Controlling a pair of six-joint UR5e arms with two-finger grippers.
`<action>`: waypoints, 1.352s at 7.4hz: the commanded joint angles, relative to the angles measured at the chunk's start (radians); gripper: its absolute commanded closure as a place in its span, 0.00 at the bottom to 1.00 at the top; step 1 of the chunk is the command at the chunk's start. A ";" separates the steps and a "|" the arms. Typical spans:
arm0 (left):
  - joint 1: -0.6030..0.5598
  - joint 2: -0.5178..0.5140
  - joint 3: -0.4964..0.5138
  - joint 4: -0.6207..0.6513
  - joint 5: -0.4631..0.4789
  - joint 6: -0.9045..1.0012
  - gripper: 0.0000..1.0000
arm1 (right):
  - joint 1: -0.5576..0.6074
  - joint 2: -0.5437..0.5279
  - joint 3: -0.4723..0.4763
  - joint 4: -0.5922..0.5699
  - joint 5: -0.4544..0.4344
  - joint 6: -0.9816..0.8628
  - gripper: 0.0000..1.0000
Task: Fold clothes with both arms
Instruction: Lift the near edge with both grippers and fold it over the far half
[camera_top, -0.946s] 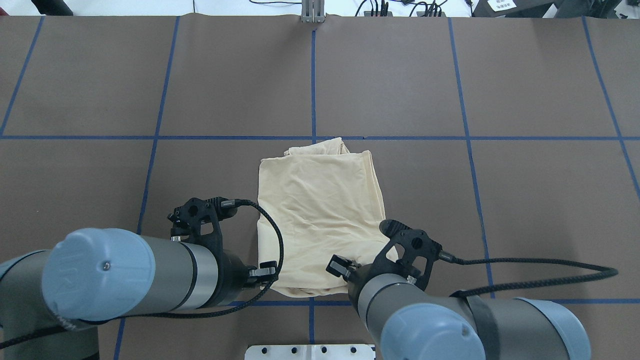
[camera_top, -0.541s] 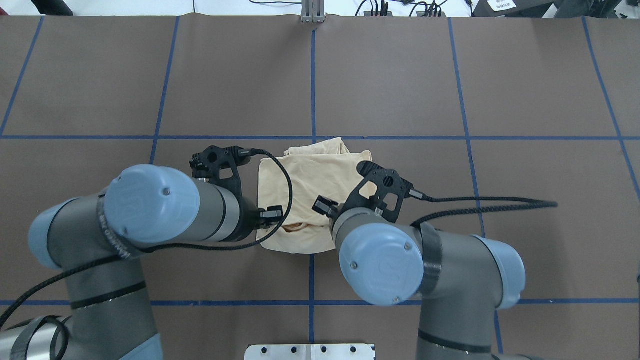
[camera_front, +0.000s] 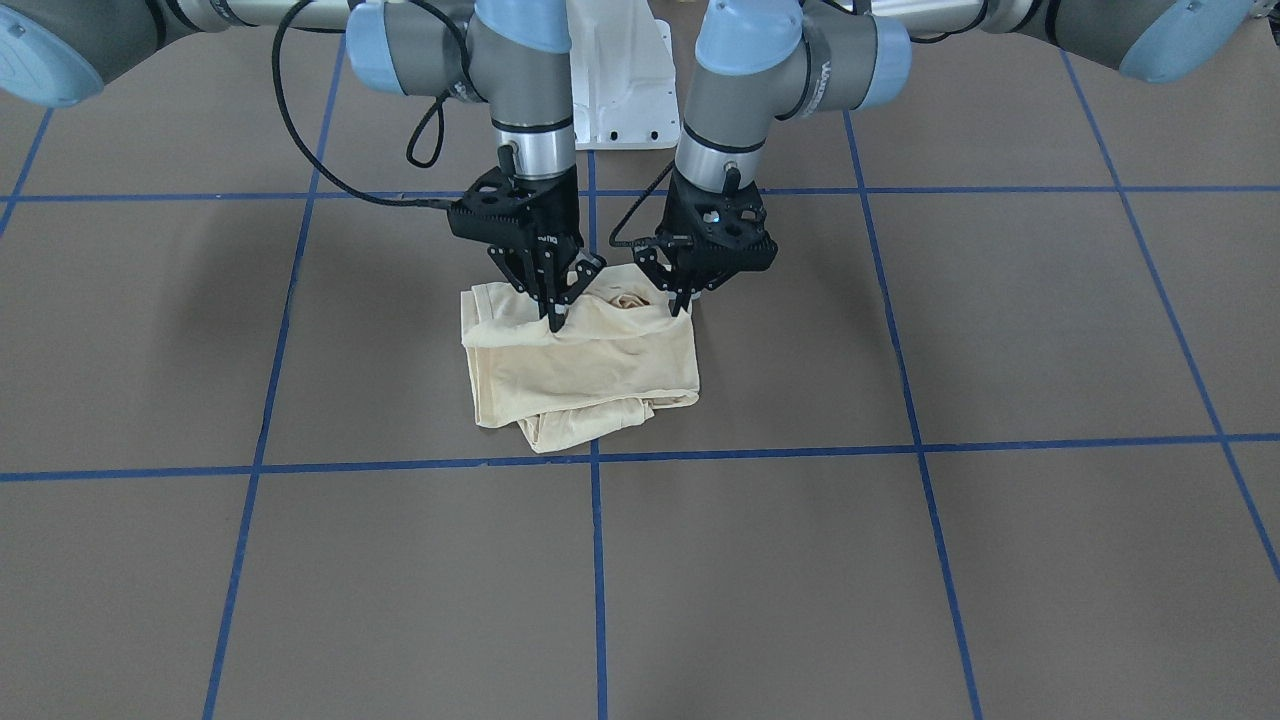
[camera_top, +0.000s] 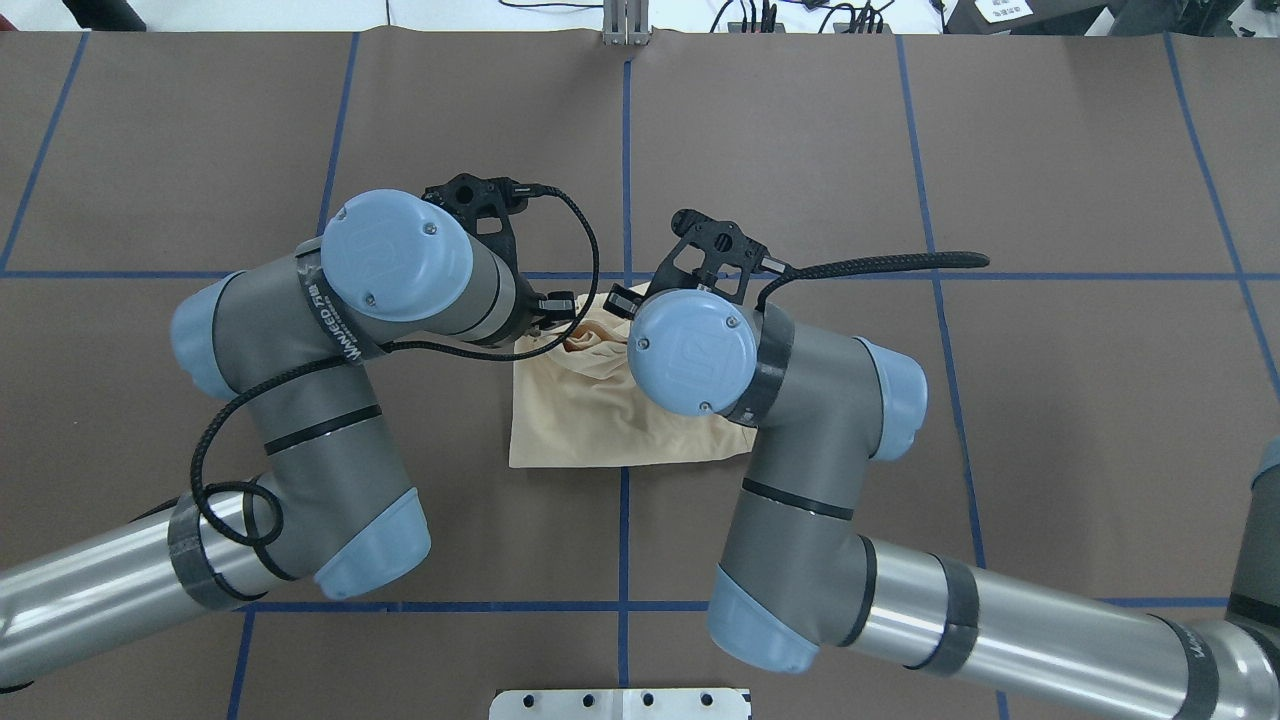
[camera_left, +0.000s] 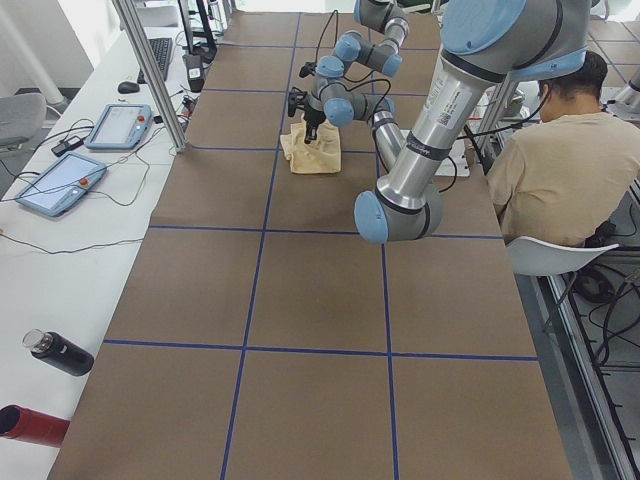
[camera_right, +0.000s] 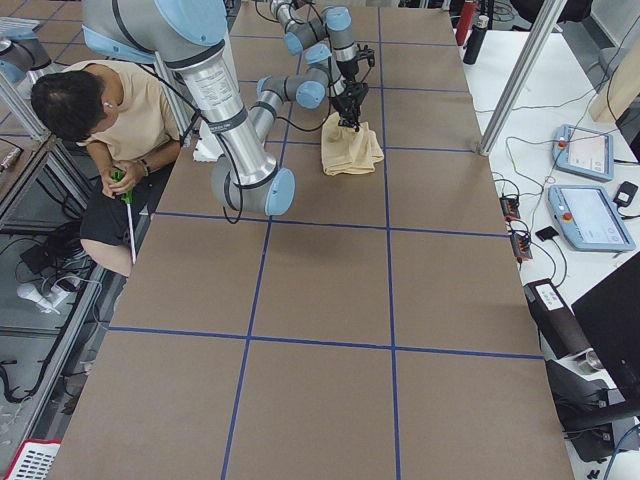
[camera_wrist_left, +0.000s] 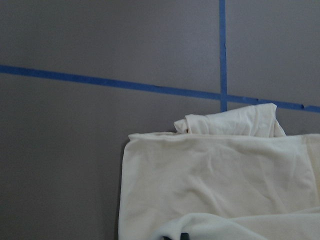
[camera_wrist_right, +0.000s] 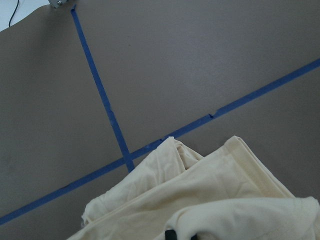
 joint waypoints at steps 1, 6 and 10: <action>-0.037 -0.008 0.128 -0.114 0.000 0.034 1.00 | 0.058 0.041 -0.124 0.070 0.059 -0.093 1.00; -0.052 -0.007 0.181 -0.176 -0.002 0.094 0.01 | 0.076 0.056 -0.187 0.128 0.075 -0.226 0.01; -0.148 0.105 0.061 -0.193 -0.114 0.385 0.00 | 0.103 0.075 -0.173 0.116 0.250 -0.288 0.00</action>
